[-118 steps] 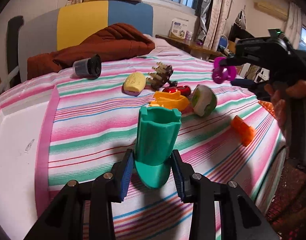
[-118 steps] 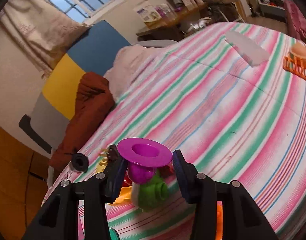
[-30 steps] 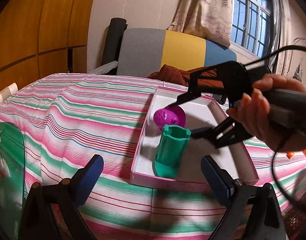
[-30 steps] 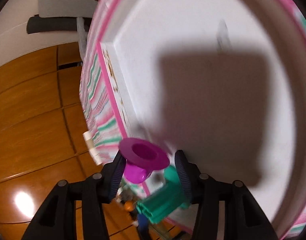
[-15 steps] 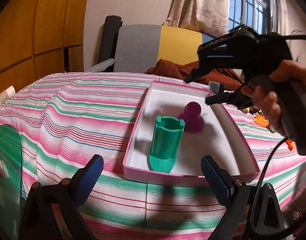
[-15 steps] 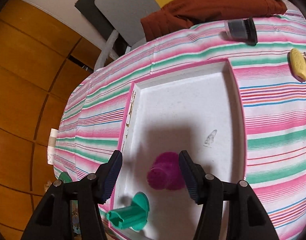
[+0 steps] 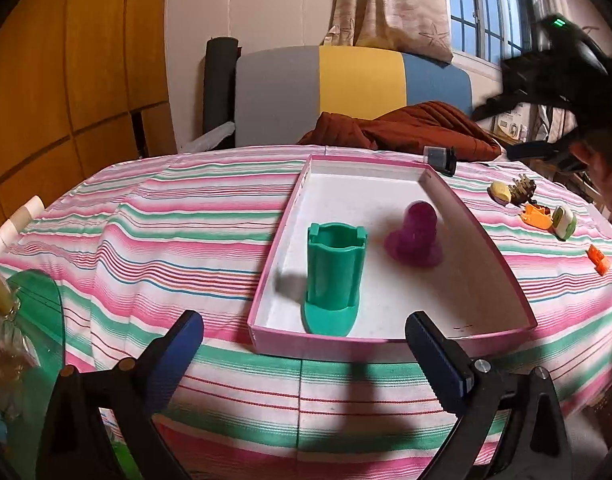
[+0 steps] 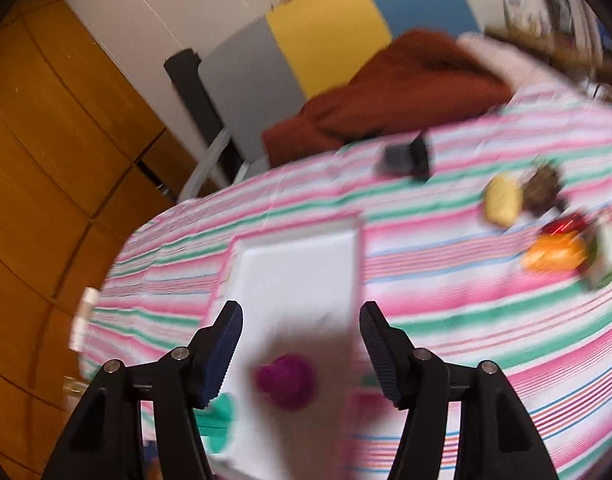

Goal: Organize rigid objects
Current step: 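Lower the purple hat-shaped piece into the tray and open the right tool, then grasp the green-and-white round toy with the right tool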

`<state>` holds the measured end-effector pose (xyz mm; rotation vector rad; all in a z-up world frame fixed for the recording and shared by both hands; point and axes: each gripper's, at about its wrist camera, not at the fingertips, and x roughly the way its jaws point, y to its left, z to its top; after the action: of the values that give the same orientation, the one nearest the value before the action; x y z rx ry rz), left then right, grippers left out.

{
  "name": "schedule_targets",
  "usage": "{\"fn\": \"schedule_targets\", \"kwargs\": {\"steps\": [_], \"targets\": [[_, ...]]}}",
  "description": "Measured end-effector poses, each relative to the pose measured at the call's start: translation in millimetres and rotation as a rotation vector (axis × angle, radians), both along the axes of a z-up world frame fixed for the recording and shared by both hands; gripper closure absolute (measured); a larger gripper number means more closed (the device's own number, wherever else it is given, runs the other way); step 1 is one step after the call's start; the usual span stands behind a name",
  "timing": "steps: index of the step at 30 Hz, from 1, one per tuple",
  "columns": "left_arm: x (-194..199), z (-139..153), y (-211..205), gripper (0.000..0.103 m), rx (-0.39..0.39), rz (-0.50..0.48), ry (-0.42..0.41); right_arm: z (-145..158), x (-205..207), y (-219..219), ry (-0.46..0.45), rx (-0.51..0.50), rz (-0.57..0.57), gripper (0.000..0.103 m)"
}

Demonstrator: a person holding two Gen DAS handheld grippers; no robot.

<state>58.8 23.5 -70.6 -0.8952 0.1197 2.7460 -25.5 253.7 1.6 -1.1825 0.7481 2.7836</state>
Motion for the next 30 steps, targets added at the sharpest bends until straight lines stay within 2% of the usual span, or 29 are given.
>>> {"fn": "schedule_targets", "kwargs": {"steps": [3, 6, 9, 11, 17, 20, 23, 30], "targets": [[-2, 0, -4, 0.001, 0.021, 0.017, -0.017, 5, 16, 22, 0.015, 0.119, -0.038, 0.041], [-2, 2, -11, 0.001, 0.093, 0.013, -0.036, 2, 31, 48, -0.004, 0.151, -0.074, 0.041], [-1, 4, -11, 0.000, 0.143, 0.000, -0.051, -11, 43, 80, -0.074, 0.125, -0.139, 0.041], [0, 6, -6, 0.000, 0.148, -0.012, -0.052, -23, 52, 105, -0.132, 0.098, -0.201, 0.041], [8, 11, 12, 0.000, 0.112, -0.071, -0.031, -52, 82, 179, -0.241, -0.031, -0.414, 0.041], [11, 14, 20, 0.000, 0.101, -0.097, -0.020, -57, 96, 208, -0.244, -0.099, -0.495, 0.041], [14, 15, 27, 0.000, 0.086, -0.119, -0.014, -57, 103, 228, -0.236, -0.126, -0.556, 0.040], [20, 17, 40, 0.000, 0.044, -0.155, 0.004, -64, 80, 259, -0.239, -0.175, -0.548, 0.041]]}}
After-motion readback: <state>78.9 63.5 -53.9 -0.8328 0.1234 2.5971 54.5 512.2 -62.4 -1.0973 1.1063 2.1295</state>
